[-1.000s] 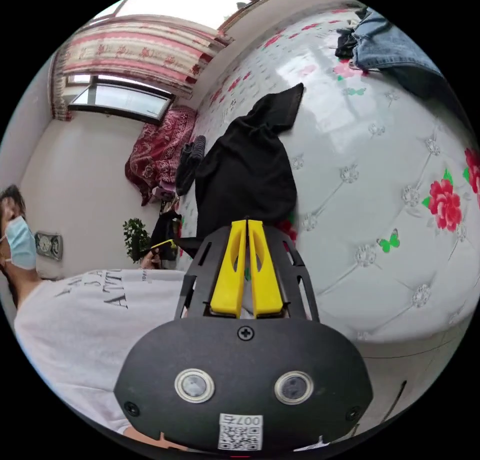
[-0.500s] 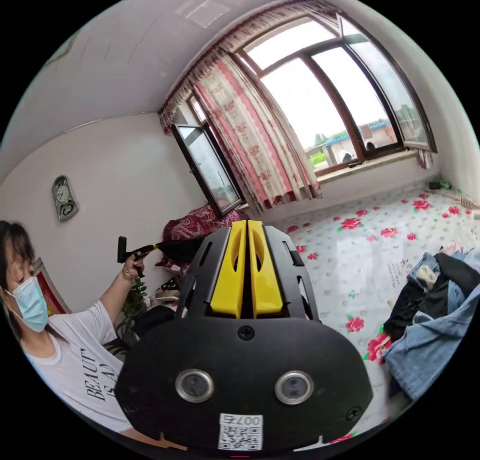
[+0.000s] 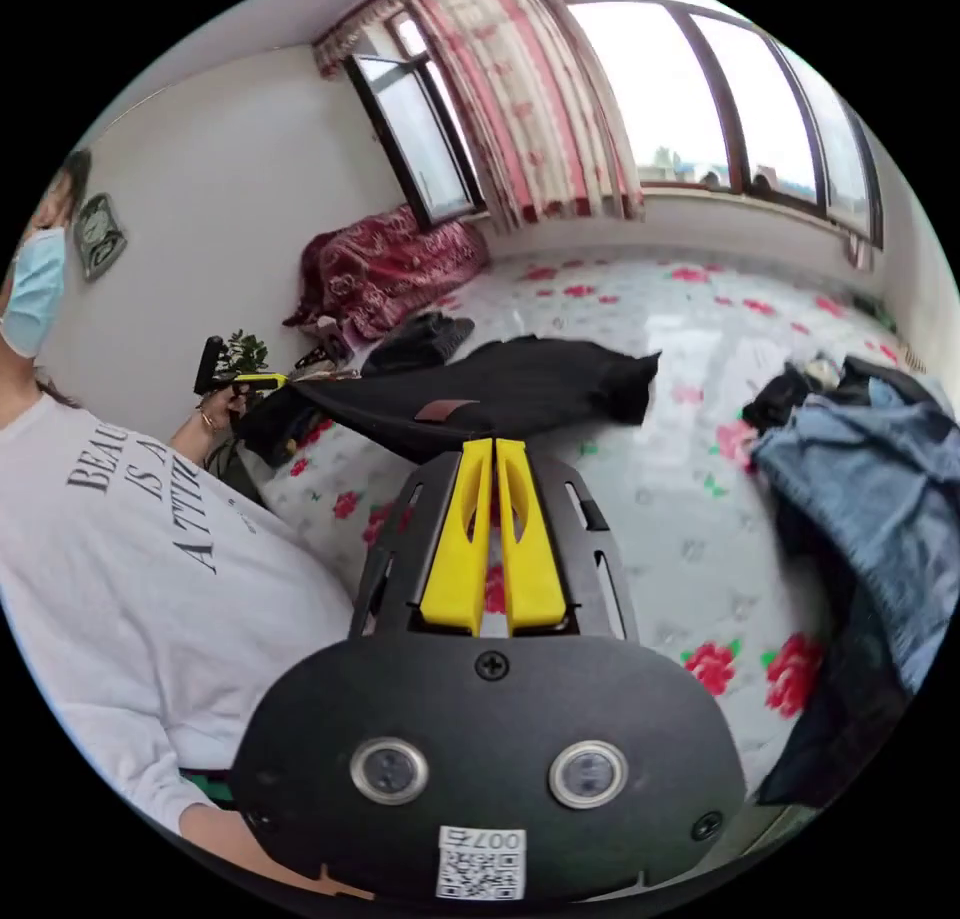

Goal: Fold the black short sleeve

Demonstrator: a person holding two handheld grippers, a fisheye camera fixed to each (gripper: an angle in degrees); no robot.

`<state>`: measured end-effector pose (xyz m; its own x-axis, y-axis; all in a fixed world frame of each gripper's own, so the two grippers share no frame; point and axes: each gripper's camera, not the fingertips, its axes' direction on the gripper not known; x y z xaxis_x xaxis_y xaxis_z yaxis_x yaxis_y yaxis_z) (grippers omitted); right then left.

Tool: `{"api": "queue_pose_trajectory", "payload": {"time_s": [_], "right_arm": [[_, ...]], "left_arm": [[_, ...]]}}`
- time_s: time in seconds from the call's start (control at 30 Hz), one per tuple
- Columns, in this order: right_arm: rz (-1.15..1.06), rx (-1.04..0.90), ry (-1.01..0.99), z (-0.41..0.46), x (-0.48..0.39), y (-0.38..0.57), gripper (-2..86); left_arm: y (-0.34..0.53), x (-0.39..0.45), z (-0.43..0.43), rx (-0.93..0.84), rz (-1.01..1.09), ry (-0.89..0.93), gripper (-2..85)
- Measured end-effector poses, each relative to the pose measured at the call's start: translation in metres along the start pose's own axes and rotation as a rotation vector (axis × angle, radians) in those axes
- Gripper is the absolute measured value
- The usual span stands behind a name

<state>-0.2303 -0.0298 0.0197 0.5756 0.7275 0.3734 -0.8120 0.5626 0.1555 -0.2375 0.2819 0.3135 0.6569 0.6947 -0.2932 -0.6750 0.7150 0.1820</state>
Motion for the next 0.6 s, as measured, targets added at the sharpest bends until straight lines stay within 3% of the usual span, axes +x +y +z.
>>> {"api": "queue_pose_trajectory", "payload": {"time_s": [0.1,0.17,0.23,0.47,0.6], "right_arm": [[0.220,-0.165,-0.026,0.072,0.028,0.072,-0.3],[0.316,-0.252,-0.057,0.100,0.039,0.103,-0.3],[0.325,-0.330,-0.038,0.107,0.037,0.120,-0.3],[0.285,-0.306,-0.026,0.050,0.023,0.117,-0.2],[0.423,-0.418,-0.033,0.065,0.037,0.154,0.0]], "left_arm": [[0.104,0.005,0.147,-0.229,-0.181,0.052,-1.0],[0.138,0.010,0.184,-0.307,-0.239,0.066,-1.0],[0.157,0.020,0.194,-0.337,-0.240,0.048,-0.9],[0.224,0.071,0.209,-0.347,-0.149,0.003,-0.9],[0.284,0.086,0.262,-0.400,-0.265,0.062,-0.4]]}}
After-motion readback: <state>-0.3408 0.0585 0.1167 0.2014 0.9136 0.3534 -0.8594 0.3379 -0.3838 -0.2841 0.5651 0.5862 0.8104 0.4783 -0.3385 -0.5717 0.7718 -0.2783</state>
